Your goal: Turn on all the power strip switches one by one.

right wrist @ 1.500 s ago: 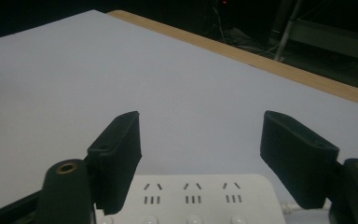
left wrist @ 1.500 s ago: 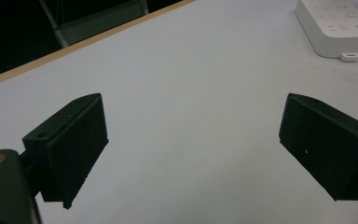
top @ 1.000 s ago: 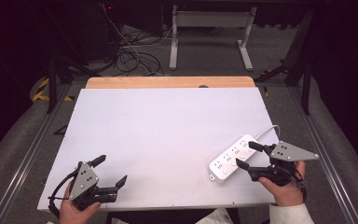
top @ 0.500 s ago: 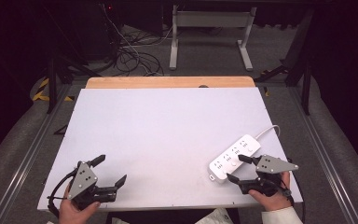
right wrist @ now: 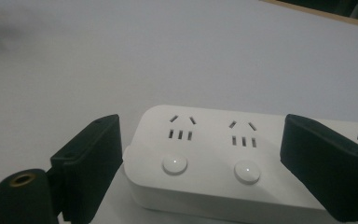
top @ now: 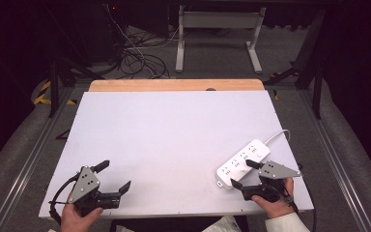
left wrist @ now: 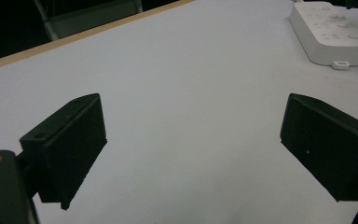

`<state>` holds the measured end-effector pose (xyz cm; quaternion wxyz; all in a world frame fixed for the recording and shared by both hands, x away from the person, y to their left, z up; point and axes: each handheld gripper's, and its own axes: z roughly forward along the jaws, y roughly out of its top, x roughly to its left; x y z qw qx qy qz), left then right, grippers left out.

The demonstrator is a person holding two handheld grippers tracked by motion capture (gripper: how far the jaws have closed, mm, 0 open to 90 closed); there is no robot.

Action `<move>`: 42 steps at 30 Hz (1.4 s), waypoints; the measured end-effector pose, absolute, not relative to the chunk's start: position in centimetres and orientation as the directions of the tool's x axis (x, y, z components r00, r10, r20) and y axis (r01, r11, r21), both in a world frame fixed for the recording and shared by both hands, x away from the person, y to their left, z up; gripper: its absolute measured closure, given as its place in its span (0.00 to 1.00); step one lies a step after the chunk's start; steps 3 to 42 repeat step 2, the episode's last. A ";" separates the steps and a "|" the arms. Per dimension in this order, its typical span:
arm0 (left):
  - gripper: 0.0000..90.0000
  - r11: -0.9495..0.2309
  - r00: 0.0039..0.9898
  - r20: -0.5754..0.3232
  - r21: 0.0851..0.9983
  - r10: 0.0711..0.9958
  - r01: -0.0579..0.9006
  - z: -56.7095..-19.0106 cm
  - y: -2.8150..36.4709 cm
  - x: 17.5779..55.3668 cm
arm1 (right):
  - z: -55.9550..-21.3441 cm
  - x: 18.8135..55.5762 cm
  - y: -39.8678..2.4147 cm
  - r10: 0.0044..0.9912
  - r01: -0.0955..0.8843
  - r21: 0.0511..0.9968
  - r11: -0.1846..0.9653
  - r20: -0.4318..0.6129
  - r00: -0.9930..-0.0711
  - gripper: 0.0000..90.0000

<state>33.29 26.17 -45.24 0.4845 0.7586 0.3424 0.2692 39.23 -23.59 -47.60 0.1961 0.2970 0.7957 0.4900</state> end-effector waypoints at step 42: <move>0.08 -0.306 0.621 0.087 0.917 0.779 0.255 -45.3 26.2 33.3 | -47.5 39.2 -23.6 0.661 0.265 0.901 0.343 -0.031 -0.750 0.15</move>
